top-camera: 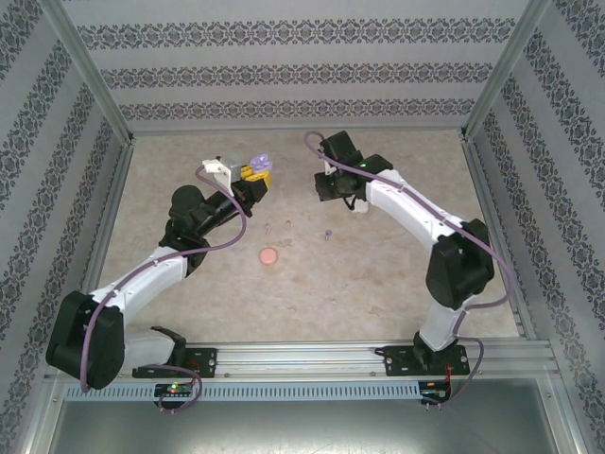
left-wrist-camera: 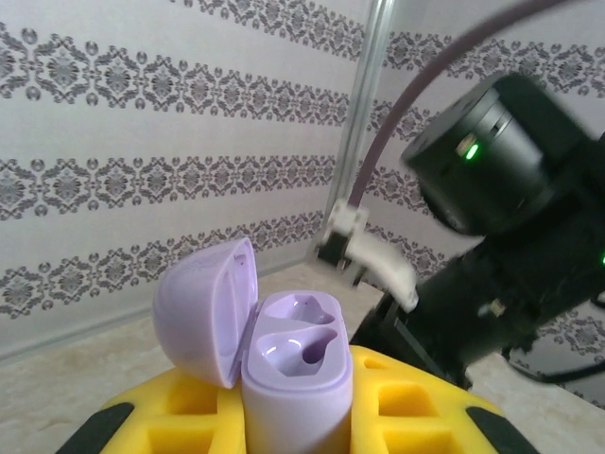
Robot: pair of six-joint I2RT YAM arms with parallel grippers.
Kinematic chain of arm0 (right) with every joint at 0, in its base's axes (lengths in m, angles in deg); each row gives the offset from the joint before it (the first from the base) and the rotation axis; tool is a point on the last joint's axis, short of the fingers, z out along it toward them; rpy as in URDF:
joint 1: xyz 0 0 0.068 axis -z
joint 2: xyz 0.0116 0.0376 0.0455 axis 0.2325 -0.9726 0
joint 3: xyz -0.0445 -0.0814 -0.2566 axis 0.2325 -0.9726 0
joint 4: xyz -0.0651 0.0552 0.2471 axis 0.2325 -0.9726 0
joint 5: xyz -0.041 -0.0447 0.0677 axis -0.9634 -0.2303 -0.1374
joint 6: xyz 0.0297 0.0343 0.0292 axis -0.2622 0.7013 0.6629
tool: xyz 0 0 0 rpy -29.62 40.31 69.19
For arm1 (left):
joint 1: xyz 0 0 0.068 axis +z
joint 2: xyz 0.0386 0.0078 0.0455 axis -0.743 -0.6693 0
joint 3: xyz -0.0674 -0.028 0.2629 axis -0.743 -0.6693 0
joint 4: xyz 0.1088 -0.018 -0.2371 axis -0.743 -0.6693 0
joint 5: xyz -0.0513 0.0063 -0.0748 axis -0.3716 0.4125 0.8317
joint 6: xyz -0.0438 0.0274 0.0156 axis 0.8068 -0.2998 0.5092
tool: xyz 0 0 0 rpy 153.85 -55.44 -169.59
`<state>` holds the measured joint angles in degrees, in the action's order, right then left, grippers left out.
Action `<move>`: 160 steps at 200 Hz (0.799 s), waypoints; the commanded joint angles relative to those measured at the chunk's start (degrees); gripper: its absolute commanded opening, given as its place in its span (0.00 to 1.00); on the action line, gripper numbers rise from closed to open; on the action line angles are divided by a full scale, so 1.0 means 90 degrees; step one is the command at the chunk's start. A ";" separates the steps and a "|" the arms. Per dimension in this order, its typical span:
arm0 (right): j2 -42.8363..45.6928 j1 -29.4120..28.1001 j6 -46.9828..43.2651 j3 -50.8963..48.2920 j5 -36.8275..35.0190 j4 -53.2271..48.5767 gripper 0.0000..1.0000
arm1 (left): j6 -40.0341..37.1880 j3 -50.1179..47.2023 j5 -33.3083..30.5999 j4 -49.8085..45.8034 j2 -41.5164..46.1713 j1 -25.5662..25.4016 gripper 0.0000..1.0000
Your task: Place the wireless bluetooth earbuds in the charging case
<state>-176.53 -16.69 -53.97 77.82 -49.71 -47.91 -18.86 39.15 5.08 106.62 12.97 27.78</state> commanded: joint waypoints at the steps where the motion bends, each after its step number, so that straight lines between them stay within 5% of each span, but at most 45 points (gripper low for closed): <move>1: 0.0763 0.0036 0.0055 0.0016 0.0102 0.0168 0.15 | -0.0011 0.0098 0.0598 0.0667 -0.0089 -0.0050 0.00; 31: 0.1648 0.0027 -0.0018 -0.0043 0.0235 0.0588 0.15 | -0.0263 0.0127 0.1072 0.0948 -0.0238 -0.0186 0.00; 94: 0.3353 -0.0112 -0.0380 -0.1041 0.0828 0.2300 0.17 | -0.2092 0.0740 0.0954 0.0056 -0.0595 -0.1037 0.00; 160: 0.4568 -0.0530 -0.0856 -0.2584 0.1104 0.4050 0.17 | -0.2574 0.1399 0.0877 0.0377 -0.1327 -0.1526 0.00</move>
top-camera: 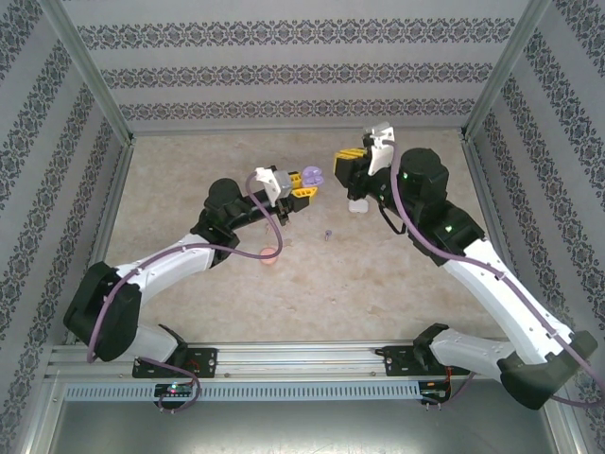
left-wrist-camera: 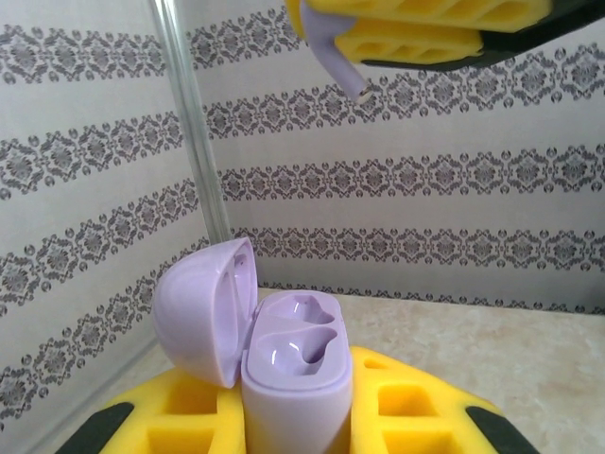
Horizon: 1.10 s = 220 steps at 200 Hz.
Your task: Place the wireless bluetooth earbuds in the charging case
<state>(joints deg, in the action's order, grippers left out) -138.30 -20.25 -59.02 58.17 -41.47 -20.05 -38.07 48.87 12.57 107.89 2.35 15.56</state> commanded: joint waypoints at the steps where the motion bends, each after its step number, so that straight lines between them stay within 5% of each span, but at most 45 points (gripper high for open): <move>1: 0.0339 -0.0139 -0.0298 -0.0423 0.0191 0.0965 0.17 | -0.0447 0.0322 0.0044 0.0237 -0.0156 -0.0173 0.00; 220: 0.0370 -0.0422 0.0134 -0.1215 0.0259 0.1536 0.16 | -0.0611 0.0728 0.0103 0.0130 -0.0272 -0.0414 0.00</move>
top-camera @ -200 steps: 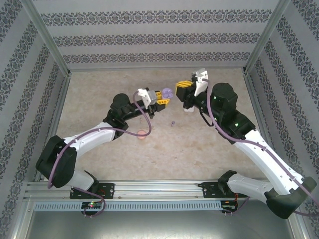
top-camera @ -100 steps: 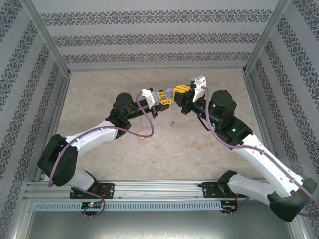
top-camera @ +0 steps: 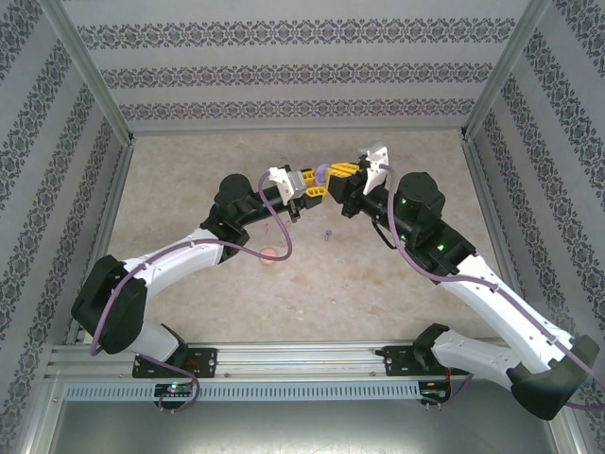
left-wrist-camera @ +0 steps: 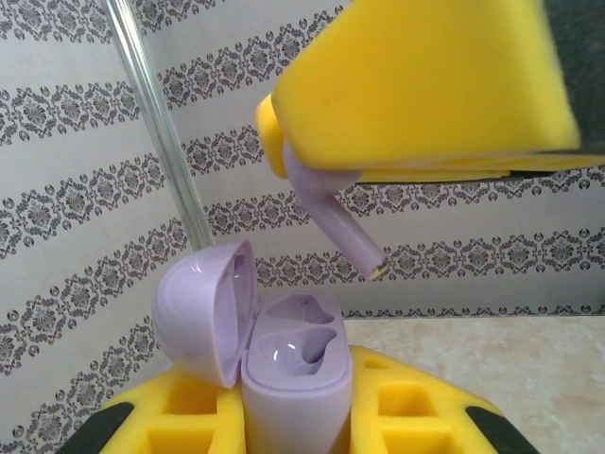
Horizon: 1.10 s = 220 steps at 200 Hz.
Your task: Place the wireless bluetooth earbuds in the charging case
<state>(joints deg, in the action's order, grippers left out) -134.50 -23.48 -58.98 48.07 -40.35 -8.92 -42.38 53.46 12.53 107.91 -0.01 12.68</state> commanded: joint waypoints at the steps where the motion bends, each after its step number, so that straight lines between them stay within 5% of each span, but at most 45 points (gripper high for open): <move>1: -0.0054 -0.0065 0.0131 -0.0090 0.0136 0.0303 0.16 | -0.0132 0.0217 0.0113 0.0123 -0.0005 -0.0092 0.00; 220: 0.0167 -0.0029 0.0306 -0.0067 -0.0174 0.0472 0.15 | -0.0046 0.0280 0.0064 -0.0031 0.0002 -0.0129 0.00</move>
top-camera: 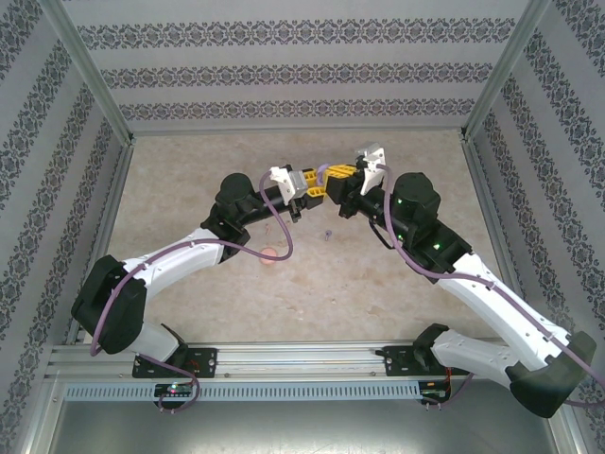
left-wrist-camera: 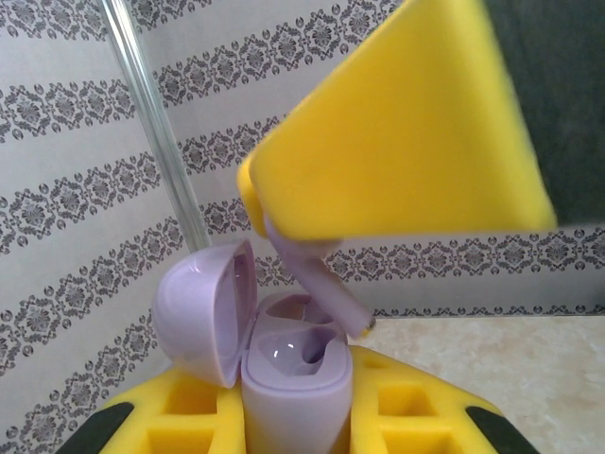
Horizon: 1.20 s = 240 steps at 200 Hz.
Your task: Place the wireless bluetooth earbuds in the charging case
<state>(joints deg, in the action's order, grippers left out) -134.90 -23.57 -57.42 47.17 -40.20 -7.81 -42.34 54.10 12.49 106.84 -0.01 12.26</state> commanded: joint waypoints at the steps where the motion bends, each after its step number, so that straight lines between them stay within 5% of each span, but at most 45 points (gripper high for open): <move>1: 0.0212 -0.0023 0.0135 0.0033 -0.0196 0.0354 0.15 | -0.0055 0.0212 0.0071 0.0090 0.0001 -0.0083 0.00; 240: 0.0108 0.0050 0.0085 -0.0331 -0.0387 0.0252 0.12 | -0.0078 0.0303 0.0065 0.0013 0.0147 -0.0142 0.00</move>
<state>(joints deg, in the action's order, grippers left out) -135.00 -23.42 -56.99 45.40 -42.80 -5.34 -42.34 54.95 12.51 105.29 0.01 11.93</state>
